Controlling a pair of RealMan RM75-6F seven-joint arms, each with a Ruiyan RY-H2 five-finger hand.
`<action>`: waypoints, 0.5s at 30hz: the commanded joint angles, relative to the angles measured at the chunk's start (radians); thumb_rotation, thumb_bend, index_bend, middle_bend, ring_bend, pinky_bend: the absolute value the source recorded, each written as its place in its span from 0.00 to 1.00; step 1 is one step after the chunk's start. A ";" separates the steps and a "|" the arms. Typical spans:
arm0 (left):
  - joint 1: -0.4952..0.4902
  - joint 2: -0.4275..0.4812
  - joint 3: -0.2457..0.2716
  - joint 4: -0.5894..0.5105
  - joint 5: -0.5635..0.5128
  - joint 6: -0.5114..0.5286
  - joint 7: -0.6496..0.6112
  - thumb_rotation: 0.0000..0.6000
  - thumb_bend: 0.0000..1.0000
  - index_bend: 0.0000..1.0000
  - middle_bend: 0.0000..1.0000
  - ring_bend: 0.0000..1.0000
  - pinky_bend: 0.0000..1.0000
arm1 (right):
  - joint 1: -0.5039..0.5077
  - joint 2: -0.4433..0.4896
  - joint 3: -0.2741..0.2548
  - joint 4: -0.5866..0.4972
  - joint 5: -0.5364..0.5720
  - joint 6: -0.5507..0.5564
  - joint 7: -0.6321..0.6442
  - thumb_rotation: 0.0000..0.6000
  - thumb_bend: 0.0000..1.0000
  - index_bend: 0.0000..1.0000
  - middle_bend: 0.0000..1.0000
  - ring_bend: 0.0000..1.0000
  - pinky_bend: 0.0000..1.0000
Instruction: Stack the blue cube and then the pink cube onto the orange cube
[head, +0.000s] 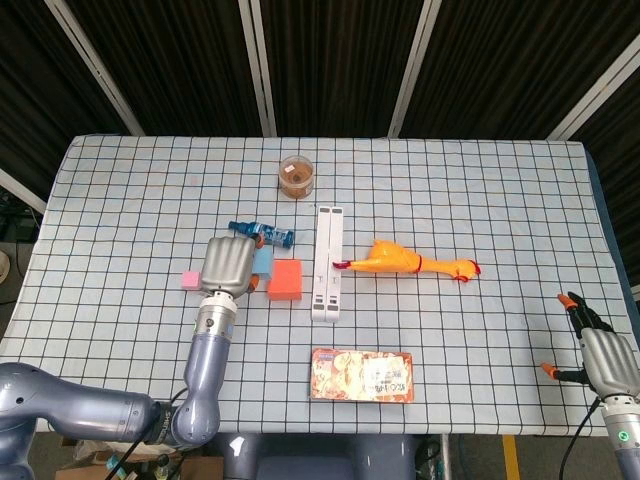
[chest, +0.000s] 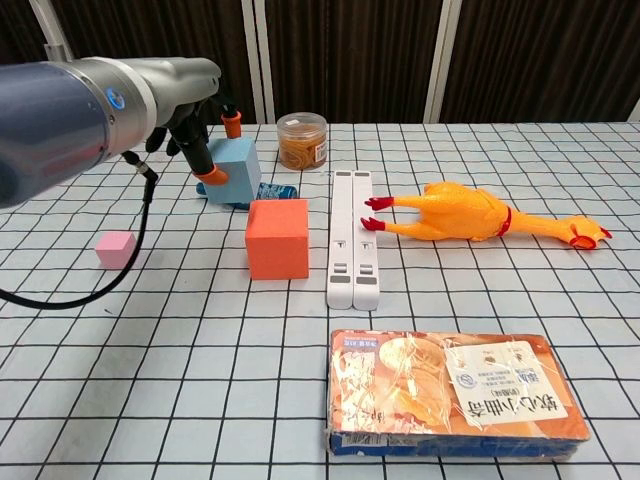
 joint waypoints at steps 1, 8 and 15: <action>-0.013 -0.018 0.000 0.022 0.003 -0.004 -0.003 1.00 0.36 0.43 0.92 0.72 0.73 | 0.001 0.000 -0.001 -0.001 -0.003 0.000 -0.001 1.00 0.04 0.06 0.05 0.15 0.25; -0.031 -0.043 0.008 0.046 0.011 -0.027 -0.006 1.00 0.36 0.43 0.92 0.72 0.73 | 0.001 -0.001 -0.001 -0.002 -0.002 -0.001 -0.002 1.00 0.04 0.06 0.05 0.15 0.25; -0.050 -0.076 0.018 0.059 0.008 -0.012 0.014 1.00 0.36 0.43 0.92 0.72 0.73 | -0.001 0.002 0.000 0.000 -0.001 0.001 0.005 1.00 0.04 0.06 0.05 0.15 0.25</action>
